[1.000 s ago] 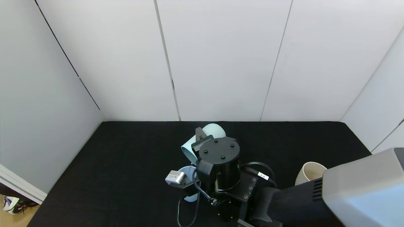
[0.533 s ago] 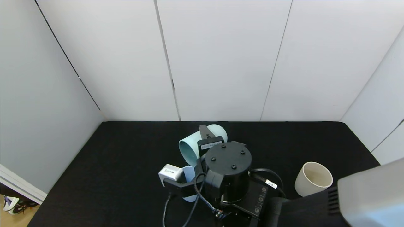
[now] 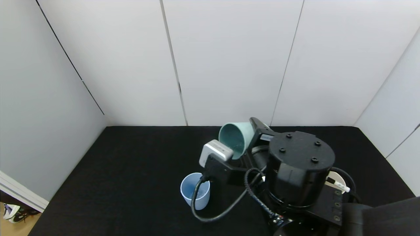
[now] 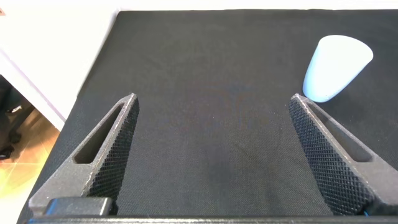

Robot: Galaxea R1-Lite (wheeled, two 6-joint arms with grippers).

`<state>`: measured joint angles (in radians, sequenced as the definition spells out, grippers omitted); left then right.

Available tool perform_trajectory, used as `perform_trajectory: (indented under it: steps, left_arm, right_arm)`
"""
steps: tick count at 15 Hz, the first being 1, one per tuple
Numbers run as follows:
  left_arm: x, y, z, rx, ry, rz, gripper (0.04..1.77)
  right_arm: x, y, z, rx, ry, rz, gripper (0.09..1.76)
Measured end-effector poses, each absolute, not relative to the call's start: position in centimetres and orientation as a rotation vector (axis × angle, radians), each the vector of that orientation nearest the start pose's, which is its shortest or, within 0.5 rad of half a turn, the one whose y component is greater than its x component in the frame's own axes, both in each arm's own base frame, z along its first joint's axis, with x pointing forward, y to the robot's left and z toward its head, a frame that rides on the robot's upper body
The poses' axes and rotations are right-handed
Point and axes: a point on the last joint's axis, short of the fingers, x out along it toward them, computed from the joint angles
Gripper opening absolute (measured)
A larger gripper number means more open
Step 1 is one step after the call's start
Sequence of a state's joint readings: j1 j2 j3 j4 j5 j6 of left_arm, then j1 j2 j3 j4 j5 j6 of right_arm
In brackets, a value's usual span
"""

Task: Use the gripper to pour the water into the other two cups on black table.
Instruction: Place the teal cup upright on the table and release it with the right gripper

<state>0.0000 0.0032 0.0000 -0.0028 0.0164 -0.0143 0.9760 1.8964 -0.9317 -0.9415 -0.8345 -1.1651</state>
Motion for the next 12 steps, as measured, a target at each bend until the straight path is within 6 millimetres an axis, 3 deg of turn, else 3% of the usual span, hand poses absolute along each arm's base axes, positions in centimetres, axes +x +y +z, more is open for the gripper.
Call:
perform_trajectory:
  steps: [4, 12]
  left_arm:
    - [-2.3, 0.0, 7.6, -0.013, 0.0, 0.016, 1.72]
    - [-2.3, 0.0, 7.6, -0.013, 0.0, 0.016, 1.72]
  right_arm:
    - [20.8, 25.8, 17.1, -0.781, 0.023, 0.126, 1.19]
    - [21.0, 26.2, 10.8, -0.157, 0.227, 0.229, 1.19]
